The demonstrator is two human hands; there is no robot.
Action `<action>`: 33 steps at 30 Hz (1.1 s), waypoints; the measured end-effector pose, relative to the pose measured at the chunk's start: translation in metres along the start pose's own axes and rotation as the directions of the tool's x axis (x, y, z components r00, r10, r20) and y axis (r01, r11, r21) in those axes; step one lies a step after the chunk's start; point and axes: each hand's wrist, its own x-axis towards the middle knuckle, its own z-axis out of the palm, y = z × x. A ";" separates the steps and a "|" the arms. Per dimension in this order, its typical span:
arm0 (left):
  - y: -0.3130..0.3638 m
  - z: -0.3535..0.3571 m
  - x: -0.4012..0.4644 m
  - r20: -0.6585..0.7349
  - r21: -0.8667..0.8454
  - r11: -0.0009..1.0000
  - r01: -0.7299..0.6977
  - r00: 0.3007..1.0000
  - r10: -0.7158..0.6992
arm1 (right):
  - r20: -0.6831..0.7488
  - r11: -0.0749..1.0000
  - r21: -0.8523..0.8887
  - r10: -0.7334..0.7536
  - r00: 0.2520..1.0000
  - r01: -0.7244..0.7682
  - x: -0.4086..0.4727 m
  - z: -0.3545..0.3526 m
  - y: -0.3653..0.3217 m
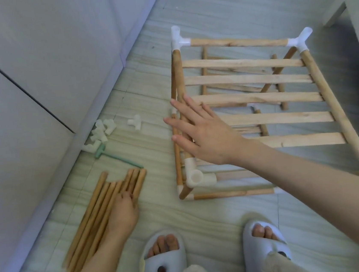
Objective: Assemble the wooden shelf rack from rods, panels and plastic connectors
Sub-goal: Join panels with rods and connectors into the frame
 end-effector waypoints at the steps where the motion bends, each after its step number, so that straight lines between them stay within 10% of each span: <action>1: 0.004 0.003 0.001 -0.009 0.094 0.996 0.001 1.000 0.000 | -0.017 1.000 0.009 -0.003 1.000 0.003 0.000 0.002 0.000; 7: 0.022 0.009 0.000 0.030 0.373 0.927 0.020 0.999 -0.034 | -0.008 0.999 0.045 -0.007 1.000 0.008 -0.001 0.004 0.002; 14: 0.058 -0.070 -0.028 -0.200 -0.181 0.966 -0.186 0.968 0.149 | -0.131 0.974 0.223 0.054 0.990 -0.023 -0.032 -0.028 0.000; 25: 0.199 -0.234 -0.148 -0.614 -0.567 0.440 -0.697 0.713 0.339 | -0.221 0.914 0.397 0.181 0.958 -0.081 -0.099 -0.112 -0.022; 33: 0.233 -0.226 -0.208 -0.471 -0.803 0.155 -0.576 0.771 0.428 | -0.366 0.881 0.473 0.199 0.909 -0.003 -0.126 -0.125 -0.033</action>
